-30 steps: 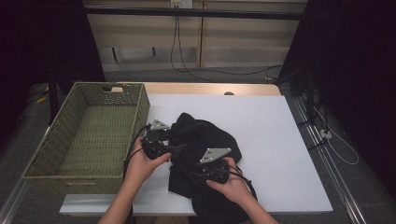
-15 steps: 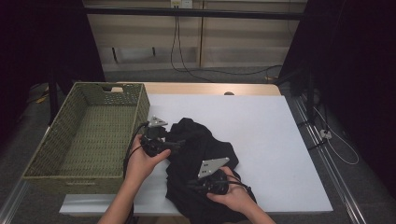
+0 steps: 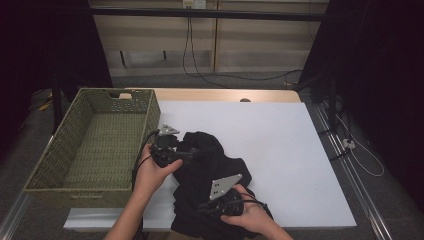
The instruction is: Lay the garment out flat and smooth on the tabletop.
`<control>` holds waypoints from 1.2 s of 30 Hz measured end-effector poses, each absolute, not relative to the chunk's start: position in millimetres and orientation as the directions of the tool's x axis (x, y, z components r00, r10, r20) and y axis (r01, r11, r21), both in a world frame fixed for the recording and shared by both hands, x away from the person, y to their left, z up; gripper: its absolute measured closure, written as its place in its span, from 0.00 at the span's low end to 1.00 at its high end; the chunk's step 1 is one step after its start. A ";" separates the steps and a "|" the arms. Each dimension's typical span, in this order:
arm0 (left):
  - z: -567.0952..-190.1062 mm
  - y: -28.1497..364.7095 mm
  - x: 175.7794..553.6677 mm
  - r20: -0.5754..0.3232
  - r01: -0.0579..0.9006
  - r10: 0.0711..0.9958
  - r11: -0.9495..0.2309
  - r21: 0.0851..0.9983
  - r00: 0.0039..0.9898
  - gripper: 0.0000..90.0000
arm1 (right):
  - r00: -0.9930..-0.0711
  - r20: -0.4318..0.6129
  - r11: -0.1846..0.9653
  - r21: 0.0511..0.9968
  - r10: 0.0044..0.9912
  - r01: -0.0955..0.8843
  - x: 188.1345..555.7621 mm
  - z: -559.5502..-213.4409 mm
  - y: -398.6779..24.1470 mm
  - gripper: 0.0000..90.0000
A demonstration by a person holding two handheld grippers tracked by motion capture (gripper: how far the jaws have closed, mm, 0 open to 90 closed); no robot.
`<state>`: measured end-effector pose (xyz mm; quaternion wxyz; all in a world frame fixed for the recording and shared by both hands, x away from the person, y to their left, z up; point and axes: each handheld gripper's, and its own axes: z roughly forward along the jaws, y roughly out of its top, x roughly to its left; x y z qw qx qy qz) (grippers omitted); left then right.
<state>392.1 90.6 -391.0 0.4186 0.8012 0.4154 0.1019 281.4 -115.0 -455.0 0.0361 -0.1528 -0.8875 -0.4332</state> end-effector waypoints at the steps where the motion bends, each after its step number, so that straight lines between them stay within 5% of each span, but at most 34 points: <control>1: -391.2 89.7 391.8 -0.190 0.582 0.749 -0.302 0.755 0.634 0.20 | -0.953 0.207 0.581 0.757 0.220 0.299 279.6 -455.0 -114.3 0.92; 5: -391.1 88.8 391.4 -0.188 0.581 0.747 -0.307 0.754 0.638 0.20 | -0.957 0.210 0.587 0.756 0.201 0.290 276.4 -452.9 -114.4 0.91; 10: -391.8 88.9 391.2 -0.185 0.580 0.749 -0.306 0.755 0.636 0.20 | -0.922 0.195 0.526 0.773 0.335 0.355 286.3 -447.5 -124.7 0.88; 19: -391.8 88.9 391.7 -0.185 0.581 0.750 -0.306 0.754 0.635 0.20 | -0.890 0.164 0.504 0.774 0.425 0.383 289.0 -446.1 -121.2 0.58; 29: -394.3 88.9 392.1 -0.191 0.592 0.749 -0.312 0.743 0.634 0.19 | -0.812 0.115 0.446 0.787 0.572 0.426 307.6 -437.2 -150.6 0.51; 36: -394.9 90.0 393.7 -0.191 0.596 0.751 -0.314 0.739 0.632 0.19 | -0.826 0.165 0.400 0.813 0.539 0.423 308.2 -428.2 -148.4 0.47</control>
